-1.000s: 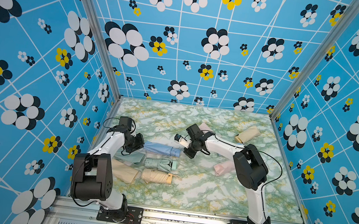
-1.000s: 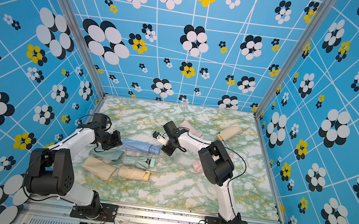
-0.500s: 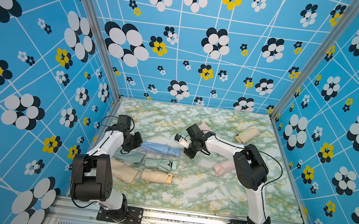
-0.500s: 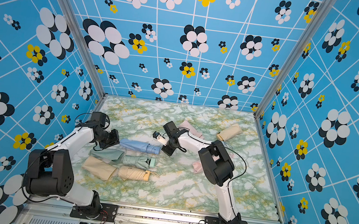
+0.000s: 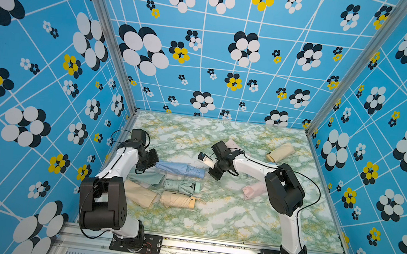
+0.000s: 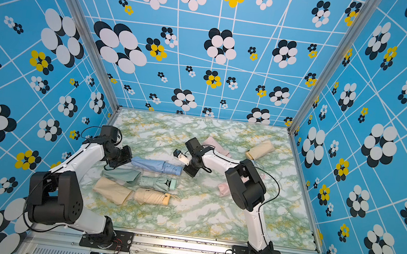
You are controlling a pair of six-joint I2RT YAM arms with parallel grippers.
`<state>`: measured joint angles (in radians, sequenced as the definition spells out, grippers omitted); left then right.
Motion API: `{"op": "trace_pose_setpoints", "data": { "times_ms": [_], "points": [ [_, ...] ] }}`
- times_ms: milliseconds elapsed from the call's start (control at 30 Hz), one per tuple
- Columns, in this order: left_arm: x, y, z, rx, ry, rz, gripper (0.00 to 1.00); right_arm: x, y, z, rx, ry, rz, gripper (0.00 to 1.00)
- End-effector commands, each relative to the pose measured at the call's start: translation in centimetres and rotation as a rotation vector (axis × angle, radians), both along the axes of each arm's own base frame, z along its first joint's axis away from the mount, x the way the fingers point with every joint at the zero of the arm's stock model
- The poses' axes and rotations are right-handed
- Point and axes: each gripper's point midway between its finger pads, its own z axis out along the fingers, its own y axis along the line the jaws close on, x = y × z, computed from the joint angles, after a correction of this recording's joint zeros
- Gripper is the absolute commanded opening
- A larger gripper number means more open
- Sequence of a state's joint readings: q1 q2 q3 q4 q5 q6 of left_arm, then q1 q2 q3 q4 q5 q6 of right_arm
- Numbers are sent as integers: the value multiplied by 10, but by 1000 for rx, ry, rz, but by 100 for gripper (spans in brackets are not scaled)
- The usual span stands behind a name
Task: Take umbrellas out of sleeves
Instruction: Take out the umbrella from the umbrella sleeve.
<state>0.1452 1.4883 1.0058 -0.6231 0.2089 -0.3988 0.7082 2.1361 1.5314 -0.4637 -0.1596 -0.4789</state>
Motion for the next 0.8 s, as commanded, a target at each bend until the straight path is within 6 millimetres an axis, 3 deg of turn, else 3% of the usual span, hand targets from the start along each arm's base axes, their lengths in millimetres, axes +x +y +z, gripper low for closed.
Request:
{"op": "trace_pose_setpoints", "data": {
  "times_ms": [0,767],
  "points": [
    [3,14,16,55,-28,17,0,-9,-12,-1,-37,26,-4,0],
    [-1,31,23,110,-3,23,0,-9,-6,0,-19,26,4,0]
  ]
}}
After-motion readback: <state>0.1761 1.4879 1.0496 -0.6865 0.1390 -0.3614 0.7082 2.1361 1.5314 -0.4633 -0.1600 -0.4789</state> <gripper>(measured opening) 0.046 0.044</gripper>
